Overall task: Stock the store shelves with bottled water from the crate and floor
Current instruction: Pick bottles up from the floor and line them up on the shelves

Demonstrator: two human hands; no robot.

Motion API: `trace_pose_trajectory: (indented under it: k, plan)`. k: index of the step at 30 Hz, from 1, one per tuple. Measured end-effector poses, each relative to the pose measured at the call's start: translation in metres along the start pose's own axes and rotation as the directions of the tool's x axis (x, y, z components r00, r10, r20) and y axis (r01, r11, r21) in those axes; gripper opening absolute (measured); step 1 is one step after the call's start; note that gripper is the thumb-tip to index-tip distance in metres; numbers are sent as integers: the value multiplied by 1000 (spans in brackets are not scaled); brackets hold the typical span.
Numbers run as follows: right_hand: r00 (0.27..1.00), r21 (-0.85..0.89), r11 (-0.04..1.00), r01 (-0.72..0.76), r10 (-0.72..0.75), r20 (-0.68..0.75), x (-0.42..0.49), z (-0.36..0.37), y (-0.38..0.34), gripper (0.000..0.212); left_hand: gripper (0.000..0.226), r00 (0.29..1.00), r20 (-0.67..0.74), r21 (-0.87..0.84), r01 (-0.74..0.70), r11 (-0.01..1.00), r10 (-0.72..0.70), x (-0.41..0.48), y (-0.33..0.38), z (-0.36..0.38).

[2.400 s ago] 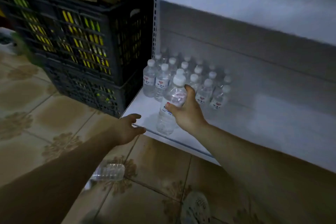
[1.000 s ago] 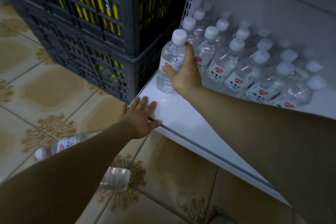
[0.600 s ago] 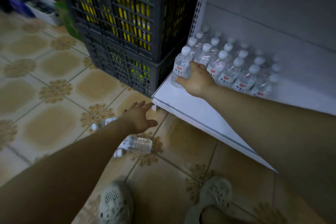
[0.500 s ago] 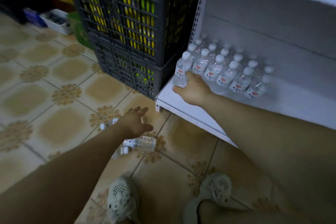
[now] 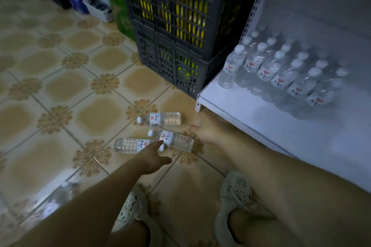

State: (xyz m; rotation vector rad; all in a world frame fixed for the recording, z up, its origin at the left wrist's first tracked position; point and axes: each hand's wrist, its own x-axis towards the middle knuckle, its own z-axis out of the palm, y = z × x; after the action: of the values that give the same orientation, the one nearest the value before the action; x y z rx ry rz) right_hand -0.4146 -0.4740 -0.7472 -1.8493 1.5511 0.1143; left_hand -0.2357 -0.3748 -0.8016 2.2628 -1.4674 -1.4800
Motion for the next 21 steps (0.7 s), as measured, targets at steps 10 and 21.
trace_pose_trajectory:
  k: [10, 21]
  plan:
    - [968, -106, 992, -65, 88, 234, 143, 120, 40, 82, 62, 967, 2, -527, 216, 822, -253, 136, -39, 9]
    - [972, -5, 996, -90, 89, 218, 167, 176, 64, 55, 44, 934, 72, -751, 281, 597, -350, 180, -59, 23]
